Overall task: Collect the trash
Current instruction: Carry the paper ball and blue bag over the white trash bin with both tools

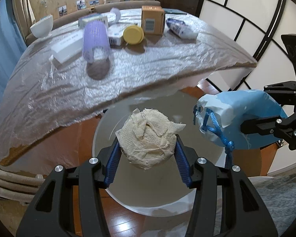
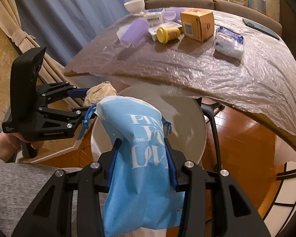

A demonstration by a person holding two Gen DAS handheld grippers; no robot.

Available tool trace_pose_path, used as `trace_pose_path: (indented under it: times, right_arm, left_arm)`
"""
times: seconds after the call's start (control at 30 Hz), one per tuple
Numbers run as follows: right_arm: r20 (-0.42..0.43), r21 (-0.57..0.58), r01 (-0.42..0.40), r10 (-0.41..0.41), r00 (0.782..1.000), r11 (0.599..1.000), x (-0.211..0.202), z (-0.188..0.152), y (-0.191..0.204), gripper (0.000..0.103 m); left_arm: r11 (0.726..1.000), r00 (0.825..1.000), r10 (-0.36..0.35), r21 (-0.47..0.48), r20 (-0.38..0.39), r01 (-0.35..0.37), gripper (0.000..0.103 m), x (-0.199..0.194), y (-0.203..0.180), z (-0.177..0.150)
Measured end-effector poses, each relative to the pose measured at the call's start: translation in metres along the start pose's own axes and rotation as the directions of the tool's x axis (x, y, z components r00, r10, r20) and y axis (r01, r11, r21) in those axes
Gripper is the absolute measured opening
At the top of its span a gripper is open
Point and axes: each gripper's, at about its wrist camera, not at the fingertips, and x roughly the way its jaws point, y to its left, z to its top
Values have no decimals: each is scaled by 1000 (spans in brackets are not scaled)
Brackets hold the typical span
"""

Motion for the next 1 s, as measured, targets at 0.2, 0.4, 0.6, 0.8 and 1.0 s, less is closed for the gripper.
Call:
trace_pose_path:
  times: [0.2, 0.4, 0.6, 0.8, 1.0]
  right_arm:
    - [-21, 0, 23, -23, 1000, 1000, 24, 1, -1, 41]
    - [-51, 8, 41, -40, 998, 999, 47, -1, -2, 41]
    - [-71, 15, 59, -58, 996, 998, 64, -2, -6, 41]
    - [-110, 32, 69, -65, 992, 997, 83, -1, -7, 41]
    - [-136, 35, 84, -79, 988, 996, 104, 14, -9, 41]
  left_arm:
    - [1000, 999, 22, -8, -39, -23, 53, 17, 2, -6]
    - [999, 997, 35, -15, -70, -36, 53, 31, 4, -10]
    - [999, 994, 37, -17, -101, -38, 53, 45, 8, -16]
    - [1000, 990, 27, -2, -141, -27, 53, 64, 6, -18]
    - [1000, 985, 24, -1, -171, -25, 53, 80, 6, -14]
